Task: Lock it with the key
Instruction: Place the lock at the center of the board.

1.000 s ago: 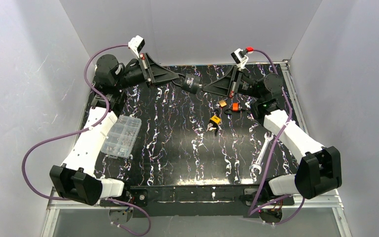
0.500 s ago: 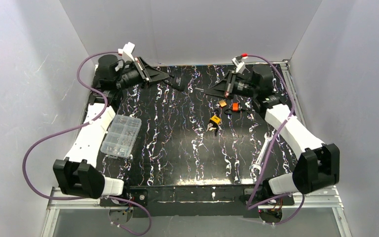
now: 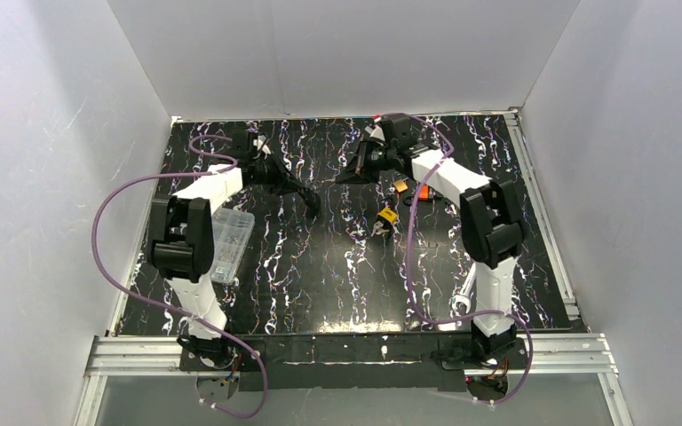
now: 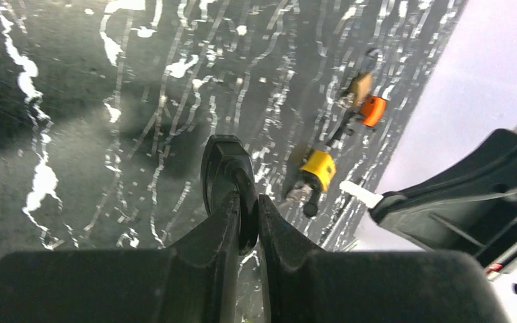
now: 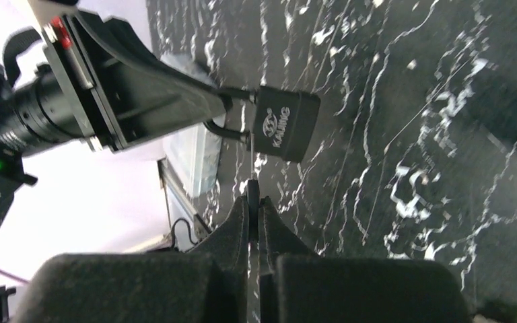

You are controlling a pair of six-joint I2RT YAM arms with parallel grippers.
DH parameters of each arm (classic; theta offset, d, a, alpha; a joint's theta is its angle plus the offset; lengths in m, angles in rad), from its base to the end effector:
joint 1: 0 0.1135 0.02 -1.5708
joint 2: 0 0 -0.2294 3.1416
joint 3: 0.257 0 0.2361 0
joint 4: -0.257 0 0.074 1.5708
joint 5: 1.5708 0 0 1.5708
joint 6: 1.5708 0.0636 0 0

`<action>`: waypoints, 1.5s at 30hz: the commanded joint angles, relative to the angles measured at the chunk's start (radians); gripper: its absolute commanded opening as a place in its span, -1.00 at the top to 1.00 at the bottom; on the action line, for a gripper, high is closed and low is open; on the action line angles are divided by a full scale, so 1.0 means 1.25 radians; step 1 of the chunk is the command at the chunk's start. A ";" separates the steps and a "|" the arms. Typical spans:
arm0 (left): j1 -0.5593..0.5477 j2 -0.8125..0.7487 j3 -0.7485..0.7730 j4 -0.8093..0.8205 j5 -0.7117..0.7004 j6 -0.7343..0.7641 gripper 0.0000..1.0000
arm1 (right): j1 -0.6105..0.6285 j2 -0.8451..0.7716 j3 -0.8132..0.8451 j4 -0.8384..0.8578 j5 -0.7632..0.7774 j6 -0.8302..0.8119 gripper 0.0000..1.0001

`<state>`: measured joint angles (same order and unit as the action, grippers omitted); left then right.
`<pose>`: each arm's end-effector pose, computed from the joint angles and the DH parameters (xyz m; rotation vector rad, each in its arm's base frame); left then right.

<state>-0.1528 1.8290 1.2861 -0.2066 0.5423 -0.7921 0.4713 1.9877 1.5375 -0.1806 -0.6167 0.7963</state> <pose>0.3895 -0.0932 0.1812 -0.4842 2.3987 -1.0827 0.3809 0.2354 0.2037 0.0051 2.4219 1.3328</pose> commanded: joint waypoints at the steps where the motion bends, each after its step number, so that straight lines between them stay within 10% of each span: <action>1: -0.002 0.018 0.051 0.025 0.022 0.012 1.00 | 0.013 0.070 0.129 -0.063 0.034 -0.016 0.97; 11: 0.002 0.090 0.147 -0.219 -0.170 0.125 0.96 | 0.026 0.290 0.378 -0.160 0.048 0.004 0.97; 21: 0.018 0.103 0.159 -0.267 -0.249 0.130 -0.31 | 0.045 0.397 0.464 -0.181 0.050 0.046 0.96; 25: 0.018 0.080 0.155 -0.263 -0.267 0.114 -0.78 | 0.054 0.401 0.503 -0.238 0.077 0.020 0.31; 31: 0.018 0.040 0.139 -0.260 -0.281 0.102 -0.88 | 0.053 0.348 0.563 -0.337 0.169 -0.066 -0.42; 45: -0.018 -0.001 0.125 -0.211 -0.148 0.051 -0.89 | -0.102 0.163 0.394 -0.434 0.498 -0.393 -0.45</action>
<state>-0.1474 1.9125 1.4460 -0.4793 0.2863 -0.7074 0.3908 2.2253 2.0800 -0.6704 -0.1726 0.4904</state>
